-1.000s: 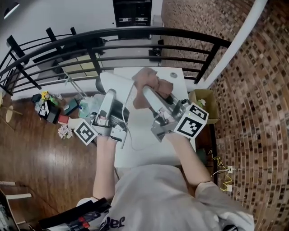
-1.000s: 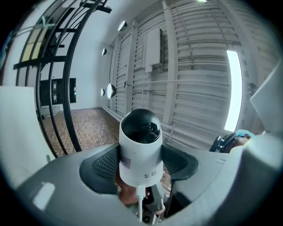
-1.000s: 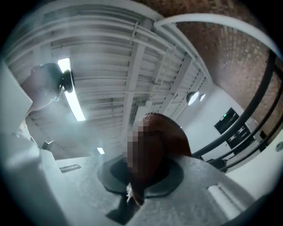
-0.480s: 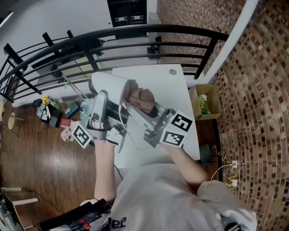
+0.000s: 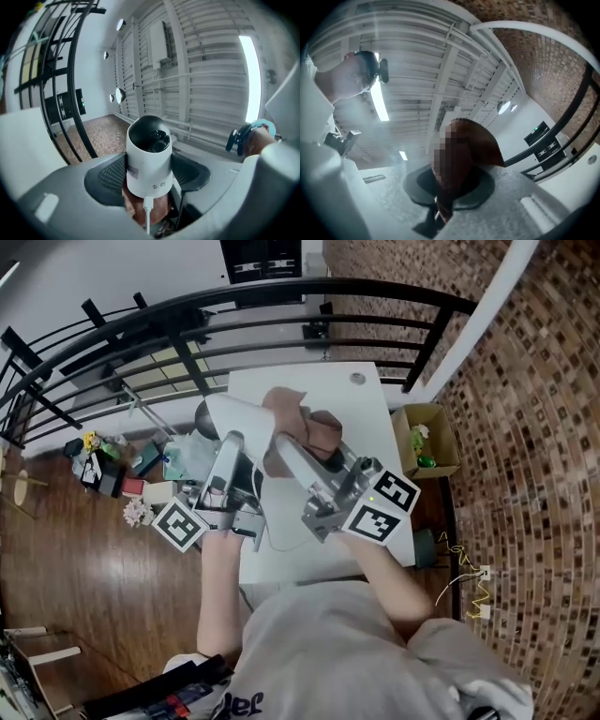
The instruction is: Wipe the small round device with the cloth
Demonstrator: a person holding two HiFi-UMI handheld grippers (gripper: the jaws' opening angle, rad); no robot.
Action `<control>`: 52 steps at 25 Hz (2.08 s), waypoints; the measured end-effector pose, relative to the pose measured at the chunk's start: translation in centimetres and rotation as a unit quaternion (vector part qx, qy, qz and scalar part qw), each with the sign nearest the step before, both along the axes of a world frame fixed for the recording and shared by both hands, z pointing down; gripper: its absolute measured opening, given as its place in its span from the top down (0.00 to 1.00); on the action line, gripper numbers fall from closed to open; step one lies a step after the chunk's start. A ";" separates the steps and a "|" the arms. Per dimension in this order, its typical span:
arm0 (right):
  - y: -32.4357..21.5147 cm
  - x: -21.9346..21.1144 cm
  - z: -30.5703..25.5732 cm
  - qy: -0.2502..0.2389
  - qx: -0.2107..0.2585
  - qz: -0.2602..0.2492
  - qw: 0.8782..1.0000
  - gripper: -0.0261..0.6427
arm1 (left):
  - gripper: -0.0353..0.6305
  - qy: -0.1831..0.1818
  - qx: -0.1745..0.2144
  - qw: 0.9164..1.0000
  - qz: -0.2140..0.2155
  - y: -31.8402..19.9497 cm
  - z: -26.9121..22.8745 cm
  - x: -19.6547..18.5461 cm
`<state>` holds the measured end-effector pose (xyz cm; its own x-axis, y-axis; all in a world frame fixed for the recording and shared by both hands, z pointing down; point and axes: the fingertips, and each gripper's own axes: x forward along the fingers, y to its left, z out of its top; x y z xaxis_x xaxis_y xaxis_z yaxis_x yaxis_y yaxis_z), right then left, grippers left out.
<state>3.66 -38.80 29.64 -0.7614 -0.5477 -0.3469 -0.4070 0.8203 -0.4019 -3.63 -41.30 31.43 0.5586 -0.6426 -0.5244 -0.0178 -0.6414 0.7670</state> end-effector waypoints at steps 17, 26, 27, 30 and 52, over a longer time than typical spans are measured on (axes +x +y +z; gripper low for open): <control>-1.1 12.9 21.0 0.097 -0.198 0.168 0.961 0.93 | 0.46 -0.559 -0.102 0.818 -0.092 -4.6 32.7 5.2; -1.3 12.7 26.5 0.116 -0.218 0.154 0.957 0.93 | 0.46 -0.620 -0.121 0.767 -0.114 -4.2 41.8 7.7; -1.1 12.5 26.7 0.118 -0.218 0.154 0.957 0.93 | 0.46 -0.625 -0.117 0.763 -0.118 -4.1 41.9 7.8; 0.3 12.0 26.9 0.122 -0.220 0.157 0.955 0.93 | 0.46 -0.636 -0.116 0.752 -0.131 -3.9 42.3 7.7; 21.2 8.3 15.0 0.150 -0.113 0.244 0.951 0.93 | 0.45 -0.572 0.006 0.797 -0.194 17.4 22.1 0.6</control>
<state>11.98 -17.57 44.68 -0.4427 -0.8966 0.0141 -0.8420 0.4103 -0.3503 -3.08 -23.87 53.49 0.4361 -0.8821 0.1781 -0.8998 -0.4244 0.1010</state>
